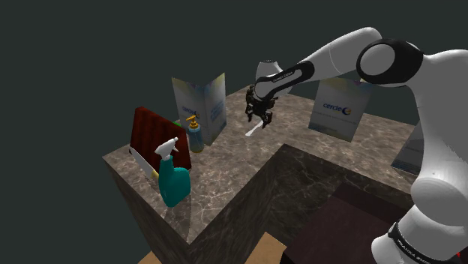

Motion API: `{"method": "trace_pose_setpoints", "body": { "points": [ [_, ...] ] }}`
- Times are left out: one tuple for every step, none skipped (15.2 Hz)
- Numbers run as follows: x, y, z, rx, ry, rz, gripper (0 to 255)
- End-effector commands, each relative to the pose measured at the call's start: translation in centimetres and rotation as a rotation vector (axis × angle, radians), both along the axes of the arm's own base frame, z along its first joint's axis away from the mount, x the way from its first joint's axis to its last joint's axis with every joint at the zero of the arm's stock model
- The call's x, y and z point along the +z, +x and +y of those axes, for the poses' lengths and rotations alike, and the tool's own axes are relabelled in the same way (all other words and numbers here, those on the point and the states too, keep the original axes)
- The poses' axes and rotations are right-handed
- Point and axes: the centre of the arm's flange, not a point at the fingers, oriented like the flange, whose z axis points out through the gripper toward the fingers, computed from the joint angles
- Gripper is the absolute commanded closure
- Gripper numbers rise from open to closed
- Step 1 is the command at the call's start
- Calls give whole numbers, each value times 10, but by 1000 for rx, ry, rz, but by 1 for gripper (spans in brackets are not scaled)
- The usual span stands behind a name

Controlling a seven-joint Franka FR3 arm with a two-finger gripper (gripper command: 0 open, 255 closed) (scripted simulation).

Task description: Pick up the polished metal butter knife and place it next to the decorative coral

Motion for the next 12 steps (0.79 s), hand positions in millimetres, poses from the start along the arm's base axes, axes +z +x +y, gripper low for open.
{"method": "trace_pose_setpoints", "body": {
  "points": [
    [0,0,0,0,0,0,0],
    [13,-1,0,0,0,0,0],
    [26,-3,-1,0,0,0,0],
    [39,-4,-1,0,0,0,0],
    [50,-5,-1,0,0,0,0],
    [50,-5,-1,0,0,0,0],
    [50,-5,-1,0,0,0,0],
    [50,-5,-1,0,0,0,0],
    [50,-5,-1,0,0,0,0],
    [50,-5,-1,0,0,0,0],
    [50,-5,-1,0,0,0,0],
    [50,-5,-1,0,0,0,0]
  ]
}}
